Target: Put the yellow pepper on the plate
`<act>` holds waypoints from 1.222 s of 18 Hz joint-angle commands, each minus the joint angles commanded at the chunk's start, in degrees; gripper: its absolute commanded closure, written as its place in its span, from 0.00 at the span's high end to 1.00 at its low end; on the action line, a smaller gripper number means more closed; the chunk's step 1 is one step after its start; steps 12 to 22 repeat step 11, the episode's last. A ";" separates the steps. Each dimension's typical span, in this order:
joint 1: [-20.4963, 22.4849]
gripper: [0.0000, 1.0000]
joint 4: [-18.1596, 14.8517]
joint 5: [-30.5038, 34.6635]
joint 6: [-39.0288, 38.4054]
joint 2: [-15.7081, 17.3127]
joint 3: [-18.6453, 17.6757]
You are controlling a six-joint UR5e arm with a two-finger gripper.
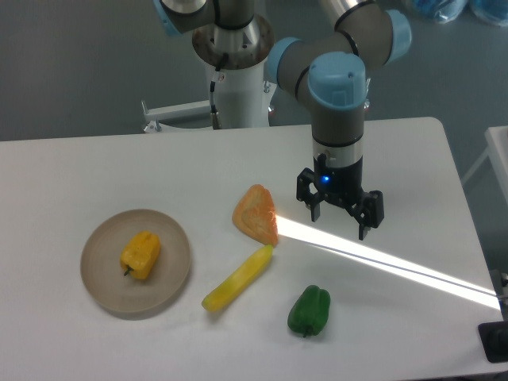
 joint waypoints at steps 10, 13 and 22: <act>-0.18 1.00 0.62 0.00 -0.44 0.09 -0.53; -0.18 1.00 0.62 0.00 -0.61 0.00 -0.53; -0.18 1.00 0.62 0.00 -0.61 0.00 -0.53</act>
